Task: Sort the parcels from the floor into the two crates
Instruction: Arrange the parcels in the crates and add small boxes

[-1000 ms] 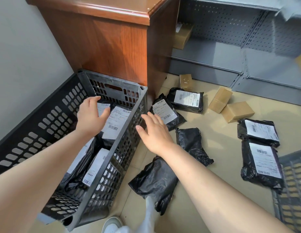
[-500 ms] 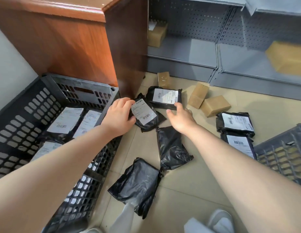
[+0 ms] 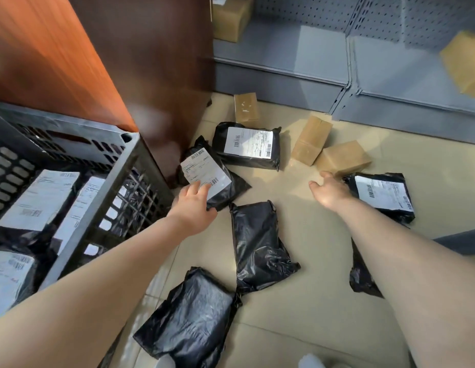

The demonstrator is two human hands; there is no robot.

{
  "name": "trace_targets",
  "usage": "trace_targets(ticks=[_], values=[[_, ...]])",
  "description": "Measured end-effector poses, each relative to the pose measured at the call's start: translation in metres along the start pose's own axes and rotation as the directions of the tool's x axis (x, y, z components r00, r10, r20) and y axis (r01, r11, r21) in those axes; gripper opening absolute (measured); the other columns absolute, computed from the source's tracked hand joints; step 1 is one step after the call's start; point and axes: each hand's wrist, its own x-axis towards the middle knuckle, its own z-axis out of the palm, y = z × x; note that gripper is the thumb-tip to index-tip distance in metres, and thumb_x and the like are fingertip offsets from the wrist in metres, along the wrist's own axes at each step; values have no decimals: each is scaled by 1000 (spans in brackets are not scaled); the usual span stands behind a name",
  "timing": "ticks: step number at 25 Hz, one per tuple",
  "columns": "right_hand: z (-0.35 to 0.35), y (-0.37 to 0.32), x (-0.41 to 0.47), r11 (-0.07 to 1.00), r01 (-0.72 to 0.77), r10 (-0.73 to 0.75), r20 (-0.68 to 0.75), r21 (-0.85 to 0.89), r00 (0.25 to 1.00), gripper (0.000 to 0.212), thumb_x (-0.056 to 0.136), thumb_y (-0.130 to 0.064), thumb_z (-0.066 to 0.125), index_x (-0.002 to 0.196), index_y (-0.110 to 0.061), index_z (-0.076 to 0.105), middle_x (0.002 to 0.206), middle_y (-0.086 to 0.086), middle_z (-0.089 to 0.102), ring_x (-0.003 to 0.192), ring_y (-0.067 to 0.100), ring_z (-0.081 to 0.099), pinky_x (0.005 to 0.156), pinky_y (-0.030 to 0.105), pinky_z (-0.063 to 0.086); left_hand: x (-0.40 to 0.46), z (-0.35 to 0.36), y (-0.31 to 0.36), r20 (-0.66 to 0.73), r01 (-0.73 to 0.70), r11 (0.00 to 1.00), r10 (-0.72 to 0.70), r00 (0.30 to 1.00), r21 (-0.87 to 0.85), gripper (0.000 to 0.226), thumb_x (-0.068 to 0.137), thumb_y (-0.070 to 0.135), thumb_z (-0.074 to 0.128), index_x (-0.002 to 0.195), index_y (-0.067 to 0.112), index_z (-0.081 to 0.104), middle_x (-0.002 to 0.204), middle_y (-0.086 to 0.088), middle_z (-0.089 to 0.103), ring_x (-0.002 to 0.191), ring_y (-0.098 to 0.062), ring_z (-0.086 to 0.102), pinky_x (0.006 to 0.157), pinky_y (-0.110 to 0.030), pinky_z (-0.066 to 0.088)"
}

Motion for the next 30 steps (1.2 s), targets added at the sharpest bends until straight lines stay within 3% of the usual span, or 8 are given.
trace_targets(ticks=[6, 16, 19, 22, 25, 27, 29, 30], values=[[-2, 14, 58, 994, 0, 1, 5, -107, 1000, 58, 100, -39, 45, 148, -9, 32, 152, 19, 36, 138, 42, 34, 109, 41, 35, 29, 18, 19, 6, -18, 995, 18, 1000, -99, 67, 94, 33, 51, 153, 21, 22, 160, -7, 19, 145, -31, 17, 119, -43, 18], [-8, 40, 114, 985, -58, 55, -19, -165, 998, 76, 93, -24, 55, 154, -7, 14, 163, 12, 11, 147, 34, 16, 118, 40, 24, 56, 49, 43, 62, -66, 982, 78, 995, -175, 68, 95, 28, 52, 154, 23, 19, 161, -5, 18, 148, -27, 13, 121, -45, 16], [-7, 45, 121, 982, -53, 65, 57, -180, 996, 75, 92, -21, 53, 154, -7, 13, 162, 14, 12, 147, 36, 18, 118, 40, 25, 56, 57, 44, 86, -81, 986, 94, 992, -144, 69, 94, 29, 52, 154, 23, 19, 161, -4, 17, 147, -26, 14, 120, -45, 17], [-8, 52, 118, 973, 0, -6, -27, -229, 1000, 71, 93, -25, 54, 154, -12, 21, 157, 15, 22, 143, 37, 24, 113, 42, 30, 59, 59, 42, 90, -71, 988, 84, 992, -141, 69, 93, 27, 52, 154, 22, 20, 161, -3, 17, 147, -26, 14, 119, -45, 17], [-8, 53, 114, 941, 93, -144, -136, -325, 980, 54, 92, -34, 54, 144, -20, 44, 146, 14, 35, 137, 34, 26, 110, 44, 29, 58, 62, 41, 90, -54, 987, 68, 994, -154, 69, 92, 26, 52, 153, 21, 21, 160, -3, 19, 146, -27, 16, 119, -44, 18], [-2, 49, 111, 967, 125, -152, -109, -221, 982, 49, 91, -38, 59, 133, -17, 49, 146, 13, 34, 137, 33, 26, 111, 43, 30, 57, 64, 39, 101, -46, 987, 62, 993, -155, 68, 92, 25, 52, 153, 21, 22, 160, -3, 19, 146, -27, 16, 119, -43, 18], [8, 45, 102, 983, 165, -169, -56, -78, 984, 58, 88, -40, 65, 135, -11, 44, 145, 12, 36, 137, 32, 30, 110, 40, 33, 55, 64, 37, 104, -41, 986, 58, 993, -165, 68, 92, 24, 52, 153, 21, 22, 159, -3, 19, 146, -26, 16, 119, -42, 18], [14, 44, 96, 977, 195, -200, -56, -87, 978, 64, 87, -44, 65, 138, -13, 43, 143, 11, 38, 135, 32, 32, 108, 41, 36, 54, 64, 36, 106, -38, 985, 57, 993, -171, 67, 92, 23, 51, 153, 20, 22, 159, -3, 19, 145, -27, 17, 119, -42, 18]])
